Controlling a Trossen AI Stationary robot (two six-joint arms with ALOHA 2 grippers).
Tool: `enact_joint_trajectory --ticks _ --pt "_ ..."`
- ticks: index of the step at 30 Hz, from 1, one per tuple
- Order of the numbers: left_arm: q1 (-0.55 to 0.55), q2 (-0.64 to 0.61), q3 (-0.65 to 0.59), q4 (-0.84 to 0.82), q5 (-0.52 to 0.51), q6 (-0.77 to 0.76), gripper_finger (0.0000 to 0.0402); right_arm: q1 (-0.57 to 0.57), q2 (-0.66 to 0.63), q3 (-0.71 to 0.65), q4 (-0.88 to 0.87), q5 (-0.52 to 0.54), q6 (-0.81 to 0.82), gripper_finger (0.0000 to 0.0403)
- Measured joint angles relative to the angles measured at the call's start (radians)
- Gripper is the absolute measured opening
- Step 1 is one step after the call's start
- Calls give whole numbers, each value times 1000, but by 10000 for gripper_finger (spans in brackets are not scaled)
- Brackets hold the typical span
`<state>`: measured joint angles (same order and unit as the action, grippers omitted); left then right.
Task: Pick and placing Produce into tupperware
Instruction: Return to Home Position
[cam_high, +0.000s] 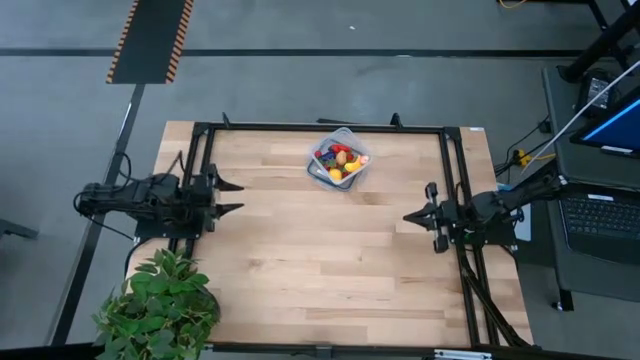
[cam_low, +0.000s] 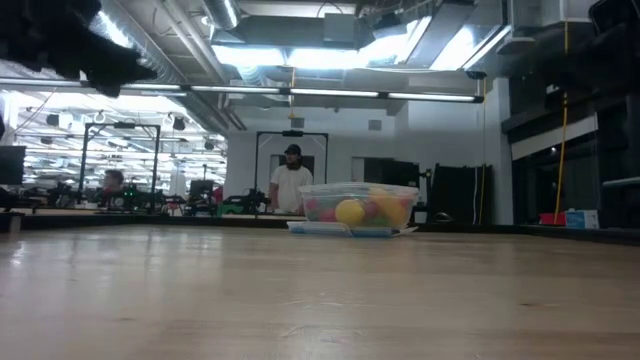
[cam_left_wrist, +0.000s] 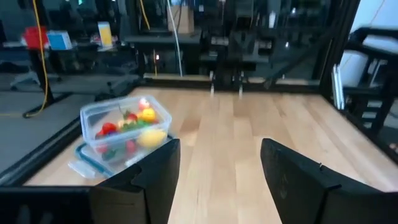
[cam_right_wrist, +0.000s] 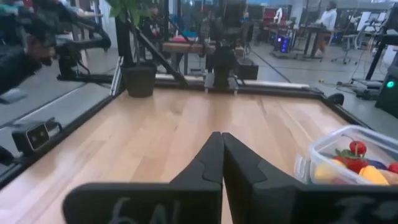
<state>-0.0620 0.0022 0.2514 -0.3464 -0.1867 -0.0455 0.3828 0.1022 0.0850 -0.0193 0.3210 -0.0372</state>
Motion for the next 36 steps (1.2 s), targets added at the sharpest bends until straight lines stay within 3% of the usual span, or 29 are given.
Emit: enact_joint_trajectory --ticks 12,21,27,36 --pt "0 0 -164 134 -14 -13 216 0 -13 -14 7 0 1 5" --pt "0 0 -177 175 -14 1 216 0 -16 -78 107 0 -46 5" --pt "0 3 -243 382 18 50 216 0 -15 -78 106 0 -30 5" --pt "0 19 -244 384 20 59 216 0 -15 -78 92 0 -26 5"
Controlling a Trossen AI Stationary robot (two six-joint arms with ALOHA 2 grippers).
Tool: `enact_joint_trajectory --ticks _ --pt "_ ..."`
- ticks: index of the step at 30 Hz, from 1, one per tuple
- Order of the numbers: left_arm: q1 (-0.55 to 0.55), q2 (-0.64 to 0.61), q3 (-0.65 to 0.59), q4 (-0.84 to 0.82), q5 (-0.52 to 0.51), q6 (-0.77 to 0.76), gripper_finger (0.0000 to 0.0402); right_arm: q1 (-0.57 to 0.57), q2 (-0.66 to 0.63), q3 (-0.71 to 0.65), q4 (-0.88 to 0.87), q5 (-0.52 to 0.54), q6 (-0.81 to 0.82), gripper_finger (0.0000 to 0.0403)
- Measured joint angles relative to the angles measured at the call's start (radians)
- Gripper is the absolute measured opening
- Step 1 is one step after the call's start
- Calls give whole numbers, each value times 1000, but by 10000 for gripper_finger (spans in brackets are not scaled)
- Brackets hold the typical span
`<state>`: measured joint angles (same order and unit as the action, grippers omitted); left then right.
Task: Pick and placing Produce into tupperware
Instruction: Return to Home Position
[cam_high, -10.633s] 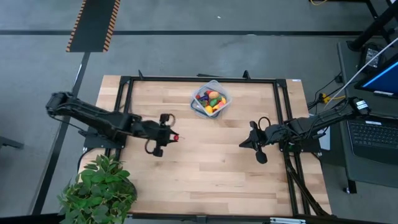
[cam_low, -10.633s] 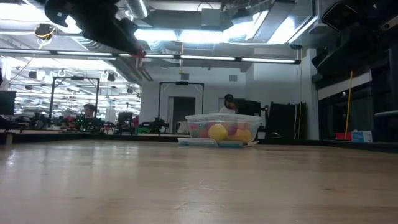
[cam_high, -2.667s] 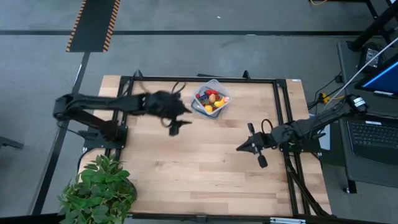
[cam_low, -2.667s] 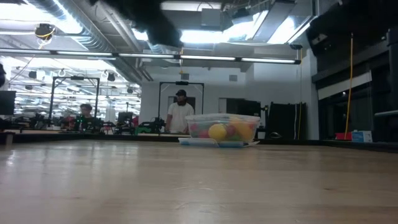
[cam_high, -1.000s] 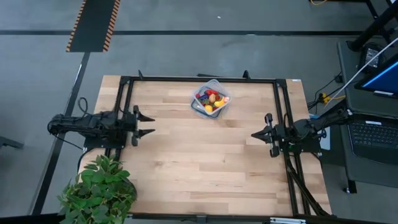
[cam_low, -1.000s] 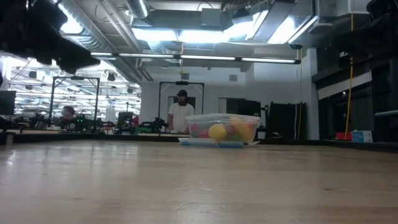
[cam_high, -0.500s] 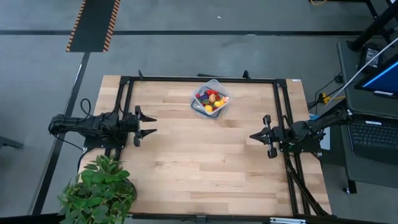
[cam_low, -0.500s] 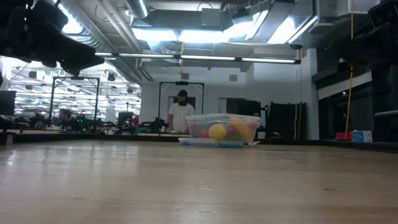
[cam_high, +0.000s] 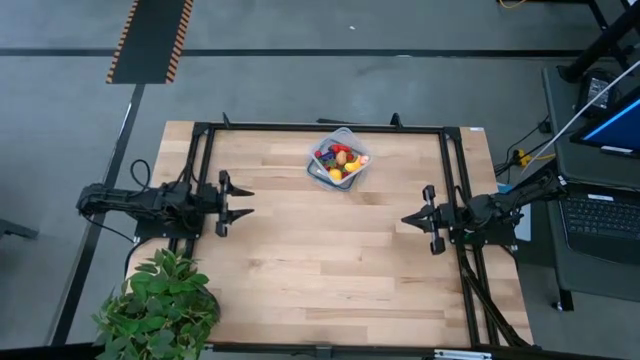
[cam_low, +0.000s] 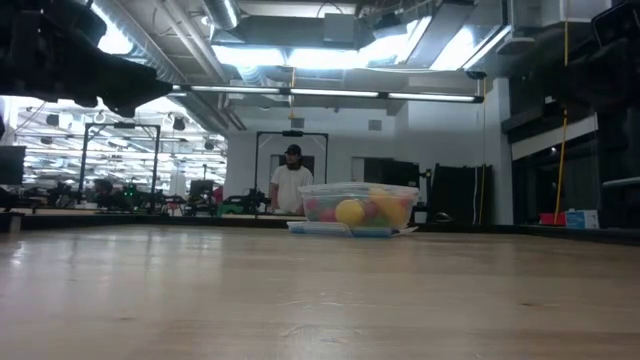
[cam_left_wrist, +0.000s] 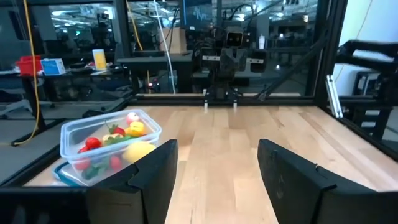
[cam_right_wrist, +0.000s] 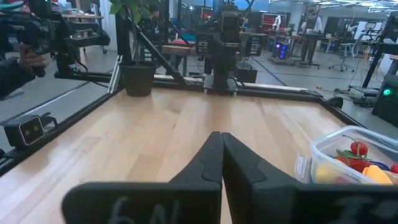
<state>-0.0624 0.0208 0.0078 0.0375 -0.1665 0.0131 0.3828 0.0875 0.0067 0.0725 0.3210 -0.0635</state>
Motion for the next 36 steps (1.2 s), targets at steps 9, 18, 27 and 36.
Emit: enact_joint_trajectory --ticks 9,18,27,36 --pt "1 26 0 1 -13 49 216 -57 3 0 -6 0 -77 5" --pt "1 27 0 9 -68 51 216 -189 37 0 -7 -6 -106 5" --pt "1 27 0 8 -60 51 216 -250 37 0 53 -128 -141 5" --pt "1 27 0 8 -59 50 216 -254 37 0 90 -326 29 6"
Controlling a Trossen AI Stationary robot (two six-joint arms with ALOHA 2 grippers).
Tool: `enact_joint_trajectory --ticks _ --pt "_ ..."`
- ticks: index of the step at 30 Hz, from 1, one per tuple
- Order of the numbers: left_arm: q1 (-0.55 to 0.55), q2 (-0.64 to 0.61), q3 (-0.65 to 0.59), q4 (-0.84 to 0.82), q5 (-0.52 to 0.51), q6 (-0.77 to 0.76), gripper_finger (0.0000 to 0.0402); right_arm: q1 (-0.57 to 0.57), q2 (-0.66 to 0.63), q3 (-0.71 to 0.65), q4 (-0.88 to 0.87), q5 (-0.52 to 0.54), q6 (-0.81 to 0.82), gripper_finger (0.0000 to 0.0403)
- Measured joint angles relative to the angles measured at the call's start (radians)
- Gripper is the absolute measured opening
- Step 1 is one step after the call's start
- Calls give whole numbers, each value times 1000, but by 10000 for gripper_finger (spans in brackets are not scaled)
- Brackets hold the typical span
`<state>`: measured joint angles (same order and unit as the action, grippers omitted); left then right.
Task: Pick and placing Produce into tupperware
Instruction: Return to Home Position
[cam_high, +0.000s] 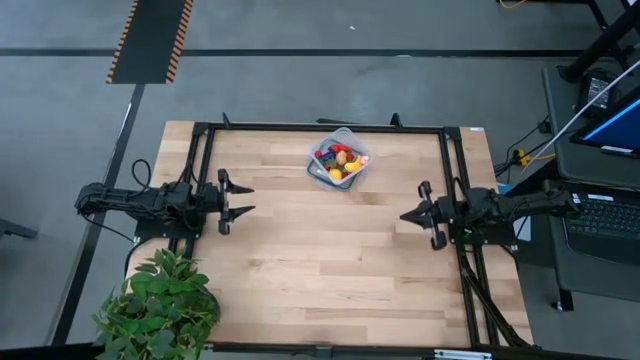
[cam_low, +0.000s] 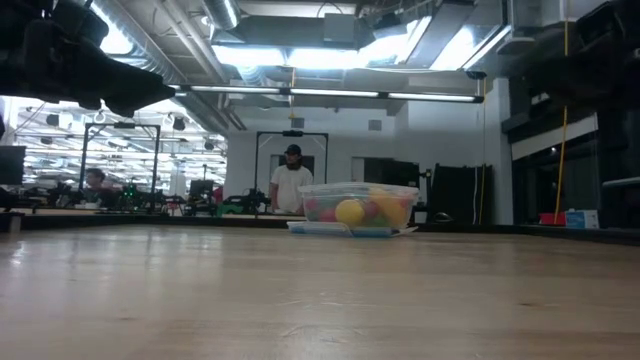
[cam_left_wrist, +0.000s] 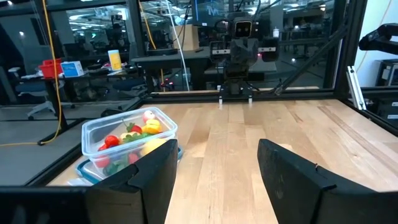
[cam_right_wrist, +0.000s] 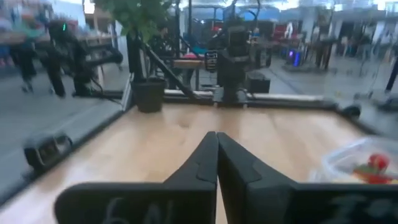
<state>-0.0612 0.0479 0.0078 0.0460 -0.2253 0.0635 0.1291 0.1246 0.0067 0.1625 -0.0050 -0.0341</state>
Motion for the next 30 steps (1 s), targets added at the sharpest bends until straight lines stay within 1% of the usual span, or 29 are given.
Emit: enact_joint_trajectory --ticks 2,6,10,26,30 --pt "0 0 0 0 1 0 216 0 0 0 -10 -1 82 9" --pt "0 0 0 0 3 0 216 0 0 0 -74 -1 191 14" --pt "0 0 0 0 3 0 216 0 0 0 -146 -1 217 15" --pt "0 0 0 0 3 0 216 0 2 0 -130 2 86 16" --pt "0 0 0 0 3 0 216 0 2 0 -131 3 82 16"
